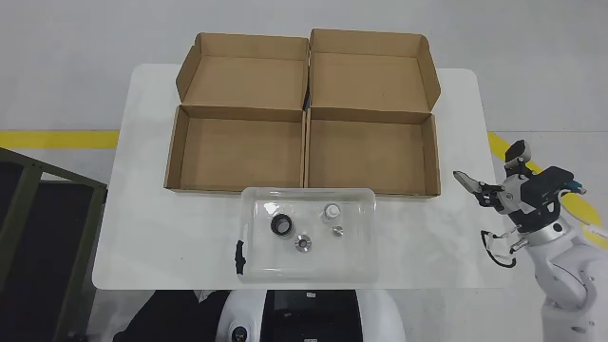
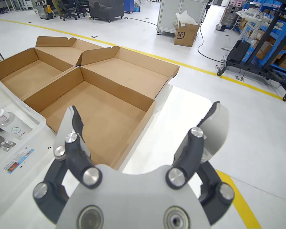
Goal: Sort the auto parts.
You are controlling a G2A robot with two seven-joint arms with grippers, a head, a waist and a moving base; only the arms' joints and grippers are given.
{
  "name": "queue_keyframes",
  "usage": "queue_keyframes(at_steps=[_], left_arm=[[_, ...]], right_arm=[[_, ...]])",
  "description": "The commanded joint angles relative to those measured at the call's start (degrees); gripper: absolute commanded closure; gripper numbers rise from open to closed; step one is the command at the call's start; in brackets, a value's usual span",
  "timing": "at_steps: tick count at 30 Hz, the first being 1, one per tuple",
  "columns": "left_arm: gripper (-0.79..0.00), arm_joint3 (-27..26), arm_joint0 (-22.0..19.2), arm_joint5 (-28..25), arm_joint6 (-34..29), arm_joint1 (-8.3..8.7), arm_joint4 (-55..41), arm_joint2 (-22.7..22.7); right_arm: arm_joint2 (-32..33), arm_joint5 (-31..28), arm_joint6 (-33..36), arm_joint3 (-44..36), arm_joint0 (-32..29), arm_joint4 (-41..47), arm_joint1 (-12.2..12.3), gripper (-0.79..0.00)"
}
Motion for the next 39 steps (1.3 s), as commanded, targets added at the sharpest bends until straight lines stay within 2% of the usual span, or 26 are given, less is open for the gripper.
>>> queue_keyframes(at_steps=[1,28,39], left_arm=[[-0.784,0.0,0.0,0.0,0.0,0.00,0.0,0.0],[-0.785,0.0,0.0,0.0,0.0,0.00,0.0,0.0],[-0.785,0.0,0.0,0.0,0.0,0.00,0.0,0.0]], right_arm=[[0.0,0.0,0.0,0.0,0.0,0.0,0.0,-0.784],[-0.3,0.4,0.4,-0.2,0.0,0.1,0.0,-0.785],[-3.5,-6.7,8.3,-6.3,0.2,-2.2,1.0,-0.785]])
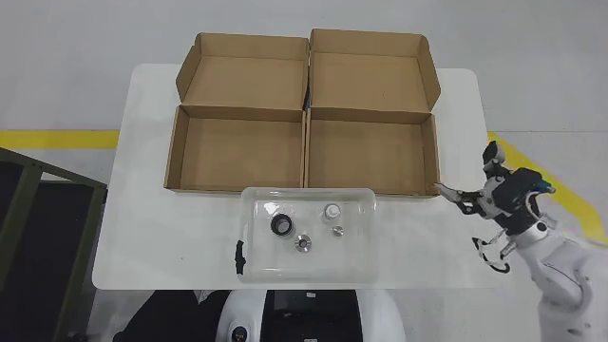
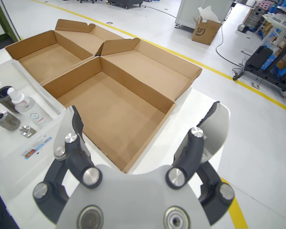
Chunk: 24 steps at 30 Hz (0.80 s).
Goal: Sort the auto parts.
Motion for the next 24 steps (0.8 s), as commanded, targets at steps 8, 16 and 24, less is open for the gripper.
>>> queue_keyframes(at_steps=[8,16,24], left_arm=[[-0.785,0.0,0.0,0.0,0.0,0.00,0.0,0.0],[-0.785,0.0,0.0,0.0,0.0,0.00,0.0,0.0],[-0.785,0.0,0.0,0.0,0.0,0.00,0.0,0.0]], right_arm=[[-5.4,-6.8,8.9,-6.1,1.0,-0.7,1.0,-0.785],[-12.9,-10.4,18.1,-9.2,3.4,-0.7,1.7,-0.785],[-21.2,-9.8,25.1,-8.9,7.4,2.0,2.0,-0.785]])
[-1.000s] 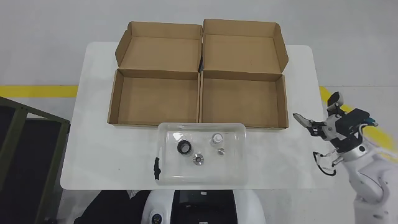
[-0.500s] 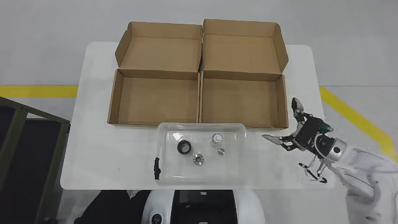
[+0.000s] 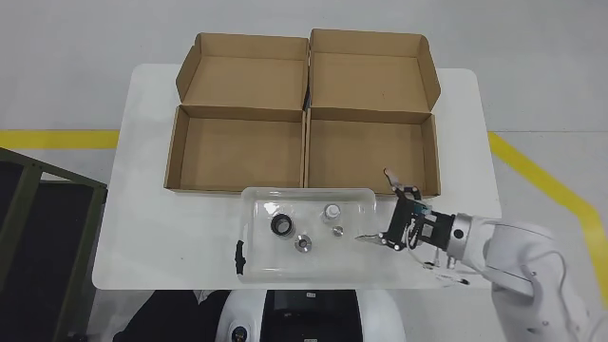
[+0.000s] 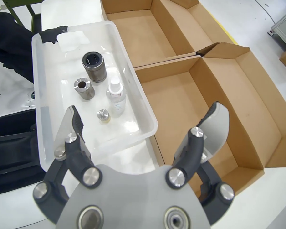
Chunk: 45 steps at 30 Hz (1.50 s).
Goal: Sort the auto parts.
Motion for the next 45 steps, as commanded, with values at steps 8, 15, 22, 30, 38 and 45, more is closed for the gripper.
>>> queue_keyframes(at_steps=[8,15,22,30,38,45], left_arm=[[-0.785,0.0,0.0,0.0,0.0,0.00,0.0,0.0],[-0.785,0.0,0.0,0.0,0.0,0.00,0.0,0.0],[-0.785,0.0,0.0,0.0,0.0,0.00,0.0,0.0],[-0.785,0.0,0.0,0.0,0.0,0.00,0.0,0.0],[-0.785,0.0,0.0,0.0,0.0,0.00,0.0,0.0],[-0.785,0.0,0.0,0.0,0.0,0.00,0.0,0.0]], right_arm=[[-8.7,-0.1,6.1,2.3,5.5,1.7,0.3,-0.785],[-13.0,0.5,7.8,4.5,8.5,2.1,0.4,-0.785],[-16.3,1.5,8.5,7.6,11.4,1.9,0.5,-0.785],[-18.1,2.3,8.6,9.8,12.7,2.2,0.8,-0.785],[-19.2,2.9,8.0,11.0,13.0,2.1,1.2,-0.591],[-19.8,3.2,7.5,11.5,13.4,1.6,1.6,-0.517]])
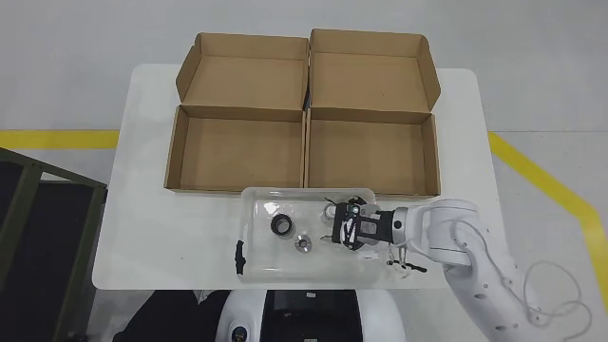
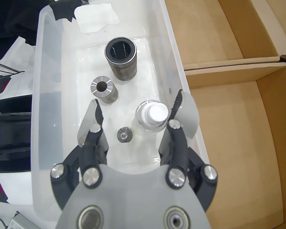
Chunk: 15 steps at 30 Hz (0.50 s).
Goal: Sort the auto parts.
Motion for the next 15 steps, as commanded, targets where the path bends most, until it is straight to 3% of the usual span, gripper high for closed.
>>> queue_keyframes(at_steps=[1,10,15], left_arm=[[-0.785,0.0,0.0,0.0,0.0,0.00,0.0,0.0],[-0.785,0.0,0.0,0.0,0.0,0.00,0.0,0.0],[-0.785,0.0,0.0,0.0,0.0,0.00,0.0,0.0]], right_arm=[[-0.2,0.2,-0.1,0.3,0.2,-0.1,0.1,-0.520],[-1.6,1.5,-0.2,2.8,2.3,0.1,0.3,-0.514],[-2.0,2.6,0.0,4.1,3.5,0.0,0.4,-0.382]])
